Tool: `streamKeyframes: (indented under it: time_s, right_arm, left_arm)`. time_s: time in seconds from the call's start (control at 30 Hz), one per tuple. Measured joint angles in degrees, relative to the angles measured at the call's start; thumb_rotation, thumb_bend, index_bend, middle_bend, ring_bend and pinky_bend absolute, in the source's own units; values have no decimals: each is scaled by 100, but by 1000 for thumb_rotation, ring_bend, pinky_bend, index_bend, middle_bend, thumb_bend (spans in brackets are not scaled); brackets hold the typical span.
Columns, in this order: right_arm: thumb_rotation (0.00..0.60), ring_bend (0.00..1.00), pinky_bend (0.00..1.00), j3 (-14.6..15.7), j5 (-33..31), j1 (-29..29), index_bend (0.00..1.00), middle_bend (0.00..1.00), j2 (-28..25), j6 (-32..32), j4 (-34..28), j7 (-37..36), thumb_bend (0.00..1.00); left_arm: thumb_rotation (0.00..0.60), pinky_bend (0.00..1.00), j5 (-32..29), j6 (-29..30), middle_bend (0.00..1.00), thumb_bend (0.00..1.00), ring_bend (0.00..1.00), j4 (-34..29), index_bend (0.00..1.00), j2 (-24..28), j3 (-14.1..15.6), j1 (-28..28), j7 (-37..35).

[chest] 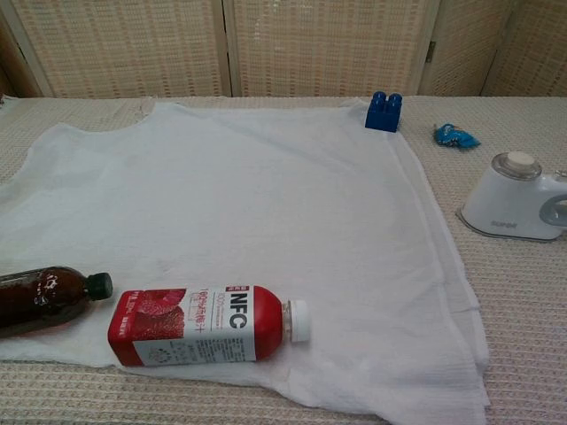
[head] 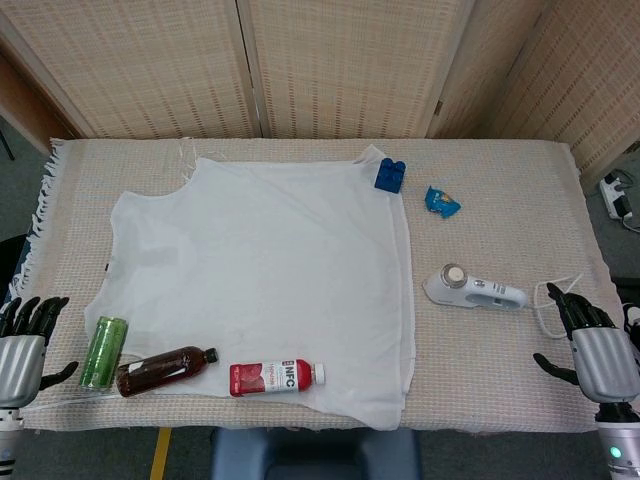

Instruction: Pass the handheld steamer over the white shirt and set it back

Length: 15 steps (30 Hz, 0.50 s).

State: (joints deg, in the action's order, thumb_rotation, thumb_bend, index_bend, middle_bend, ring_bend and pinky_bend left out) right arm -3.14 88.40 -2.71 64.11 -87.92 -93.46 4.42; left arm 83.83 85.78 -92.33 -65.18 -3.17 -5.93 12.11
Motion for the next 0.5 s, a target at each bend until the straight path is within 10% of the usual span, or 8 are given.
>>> streamKeyframes:
  time_s: [0.5]
  right_arm:
    - [600,172,291,-49,-87,-8,53,196,-32,24,-48,67,32]
  left_arm:
    - [600,81,17,23,194,123,119,176,162,-40,16,45,-231]
